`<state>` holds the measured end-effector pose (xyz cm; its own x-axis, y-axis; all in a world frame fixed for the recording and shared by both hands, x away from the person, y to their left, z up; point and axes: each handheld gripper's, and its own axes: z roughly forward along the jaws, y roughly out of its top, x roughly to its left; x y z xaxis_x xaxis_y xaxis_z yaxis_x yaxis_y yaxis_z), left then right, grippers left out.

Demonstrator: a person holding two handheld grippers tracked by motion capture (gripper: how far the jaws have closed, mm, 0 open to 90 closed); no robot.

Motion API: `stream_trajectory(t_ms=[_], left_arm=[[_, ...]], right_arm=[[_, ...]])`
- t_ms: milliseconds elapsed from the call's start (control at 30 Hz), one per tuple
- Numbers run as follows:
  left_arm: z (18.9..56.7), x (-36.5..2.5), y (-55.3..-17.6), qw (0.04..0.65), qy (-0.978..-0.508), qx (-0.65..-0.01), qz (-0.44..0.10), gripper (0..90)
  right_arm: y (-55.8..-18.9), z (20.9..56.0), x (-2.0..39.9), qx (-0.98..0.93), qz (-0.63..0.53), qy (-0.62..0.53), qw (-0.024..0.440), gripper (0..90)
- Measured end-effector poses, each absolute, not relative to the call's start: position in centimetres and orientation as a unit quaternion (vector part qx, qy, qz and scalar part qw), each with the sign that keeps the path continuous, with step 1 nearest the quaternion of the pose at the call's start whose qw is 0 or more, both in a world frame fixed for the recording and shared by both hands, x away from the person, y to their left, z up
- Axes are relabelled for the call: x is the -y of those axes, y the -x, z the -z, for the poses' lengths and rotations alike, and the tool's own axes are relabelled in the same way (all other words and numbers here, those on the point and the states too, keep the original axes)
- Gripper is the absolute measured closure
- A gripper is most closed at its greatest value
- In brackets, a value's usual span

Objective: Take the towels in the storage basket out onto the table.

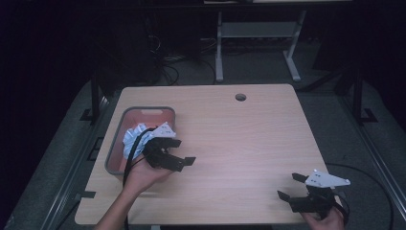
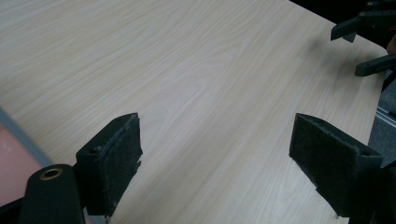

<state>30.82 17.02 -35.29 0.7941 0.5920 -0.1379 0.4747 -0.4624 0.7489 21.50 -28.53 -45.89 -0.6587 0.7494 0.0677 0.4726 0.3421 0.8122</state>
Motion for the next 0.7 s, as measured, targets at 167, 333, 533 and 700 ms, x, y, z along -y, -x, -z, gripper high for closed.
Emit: stream_trajectory(t_ms=[167, 333, 533, 700], left_arm=[[34.6, -18.8, -31.5, 0.413, -0.845, -0.330, -0.079, 16.7], [34.1, -20.5, -32.2, 0.405, -0.841, -0.347, -0.089, 16.7], [33.9, -22.5, -32.5, 0.393, -0.837, -0.369, -0.101, 16.8], [34.1, -23.9, -33.0, 0.385, -0.829, -0.391, -0.109, 16.8]], right_arm=[[-21.5, 45.9, 28.4, -0.805, -0.427, -0.378, 0.162, 14.1], [-21.5, 45.9, 28.5, -0.804, -0.428, -0.379, 0.162, 14.1], [-21.5, 45.8, 28.5, -0.805, -0.427, -0.378, 0.162, 14.1], [-21.4, 45.9, 28.4, -0.806, -0.426, -0.379, 0.159, 14.2]])
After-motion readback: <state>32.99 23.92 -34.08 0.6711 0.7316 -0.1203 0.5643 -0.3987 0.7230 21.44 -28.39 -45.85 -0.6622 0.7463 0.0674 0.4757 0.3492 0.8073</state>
